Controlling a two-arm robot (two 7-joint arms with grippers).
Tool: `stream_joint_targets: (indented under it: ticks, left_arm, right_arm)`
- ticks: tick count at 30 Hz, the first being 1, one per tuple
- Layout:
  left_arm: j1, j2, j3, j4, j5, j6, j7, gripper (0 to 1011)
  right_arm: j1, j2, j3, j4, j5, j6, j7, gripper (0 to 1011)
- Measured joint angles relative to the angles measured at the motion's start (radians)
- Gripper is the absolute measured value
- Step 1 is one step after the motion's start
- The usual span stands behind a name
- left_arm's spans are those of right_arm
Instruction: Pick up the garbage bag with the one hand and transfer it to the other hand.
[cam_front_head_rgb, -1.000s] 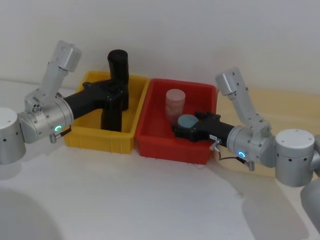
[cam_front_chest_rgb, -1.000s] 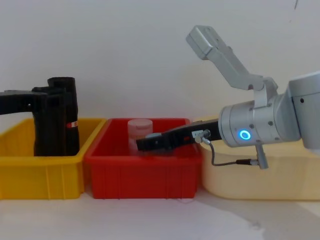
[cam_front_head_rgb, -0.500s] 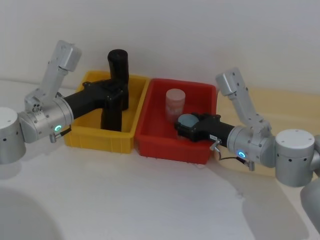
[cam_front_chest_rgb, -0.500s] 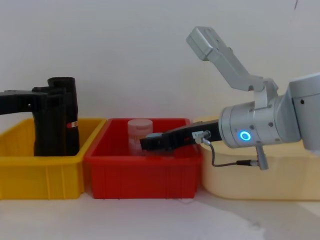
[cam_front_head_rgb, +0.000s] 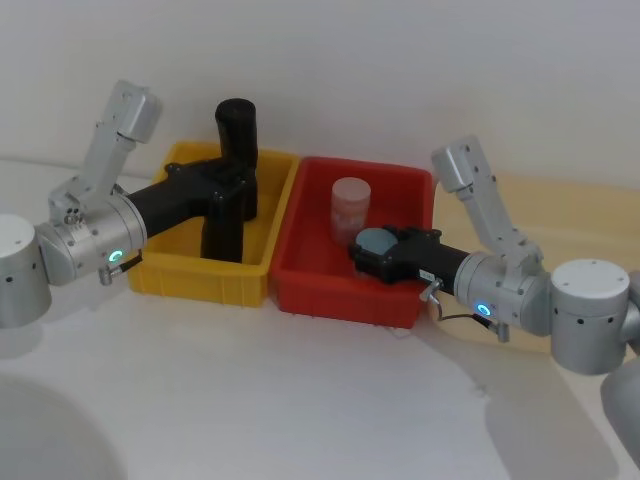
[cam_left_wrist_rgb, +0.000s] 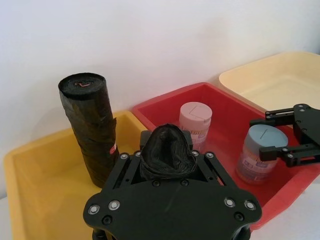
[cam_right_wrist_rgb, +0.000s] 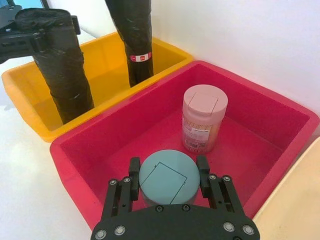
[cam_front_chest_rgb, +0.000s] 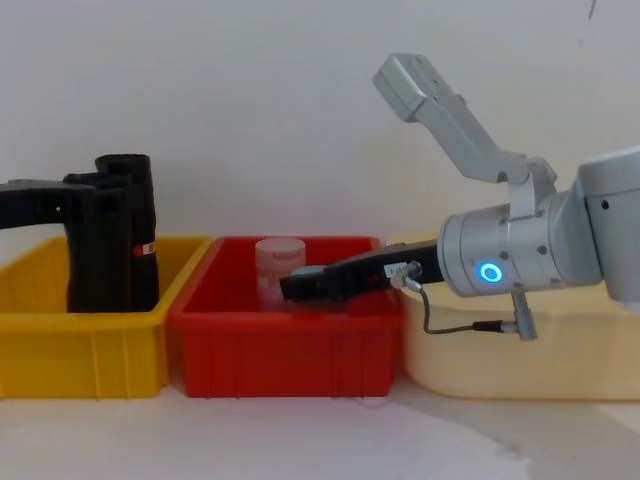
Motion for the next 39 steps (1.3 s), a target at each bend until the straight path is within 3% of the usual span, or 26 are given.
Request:
stream_joint_targets:
  ticks: [7, 18, 29, 39]
  left_arm:
    - [0.004, 0.008, 0.001, -0.028, 0.016, -0.014, 0.016, 323]
    - [-0.020, 0.015, -0.006, -0.107, 0.041, -0.031, 0.032, 323]
    - [-0.139, -0.031, 0.026, -0.097, 0.032, -0.047, -0.026, 323]
    - [-0.294, -0.125, 0.090, 0.043, 0.012, -0.069, -0.121, 323]
  right_arm:
    - [-0.014, 0.010, 0.007, -0.038, -0.002, -0.013, 0.002, 651]
    - [-0.059, 0.054, 0.053, -0.189, -0.003, -0.041, -0.020, 651]
    - [-0.112, 0.116, 0.145, -0.356, -0.008, -0.039, -0.094, 651]
    - [-0.157, 0.162, 0.223, -0.441, -0.019, -0.012, -0.162, 651]
